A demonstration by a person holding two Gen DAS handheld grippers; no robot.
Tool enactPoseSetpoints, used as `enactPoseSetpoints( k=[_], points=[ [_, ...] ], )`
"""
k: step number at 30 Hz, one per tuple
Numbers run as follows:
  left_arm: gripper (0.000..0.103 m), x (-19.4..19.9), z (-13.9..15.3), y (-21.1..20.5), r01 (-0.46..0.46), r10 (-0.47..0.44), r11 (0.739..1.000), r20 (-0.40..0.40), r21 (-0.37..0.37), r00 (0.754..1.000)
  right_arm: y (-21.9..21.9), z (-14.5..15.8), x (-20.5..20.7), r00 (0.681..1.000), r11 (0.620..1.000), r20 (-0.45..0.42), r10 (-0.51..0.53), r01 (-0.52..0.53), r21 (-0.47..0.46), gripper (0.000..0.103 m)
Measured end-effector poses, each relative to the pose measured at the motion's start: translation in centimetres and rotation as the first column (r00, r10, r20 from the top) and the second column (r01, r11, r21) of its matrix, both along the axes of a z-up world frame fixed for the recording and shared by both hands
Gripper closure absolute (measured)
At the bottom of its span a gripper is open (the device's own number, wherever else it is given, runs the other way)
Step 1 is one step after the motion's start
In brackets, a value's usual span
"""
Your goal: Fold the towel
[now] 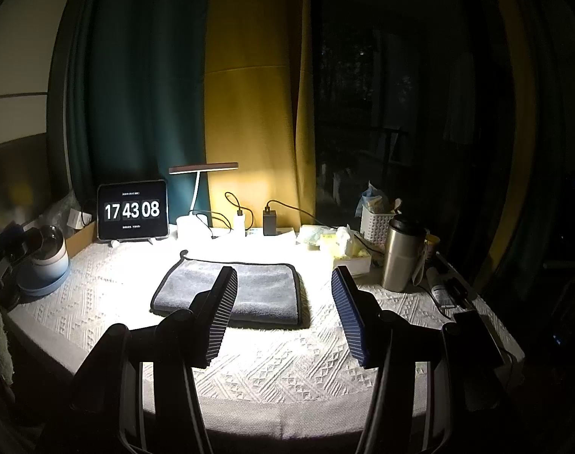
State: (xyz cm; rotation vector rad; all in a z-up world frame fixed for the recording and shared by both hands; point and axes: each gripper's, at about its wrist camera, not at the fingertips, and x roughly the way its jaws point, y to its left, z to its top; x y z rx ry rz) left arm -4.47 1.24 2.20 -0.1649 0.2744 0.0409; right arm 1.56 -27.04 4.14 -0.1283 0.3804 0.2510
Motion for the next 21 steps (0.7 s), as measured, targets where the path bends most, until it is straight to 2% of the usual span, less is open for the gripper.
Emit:
enactPoseSetpoints(
  k=[21],
  points=[
    [0.008, 0.25, -0.40, 0.42, -0.012, 0.012, 1.000, -0.020, -0.014, 1.000, -0.09, -0.27, 0.13, 1.000, 1.000, -0.005, 0.002, -0.002, -0.005, 0.048]
  ],
)
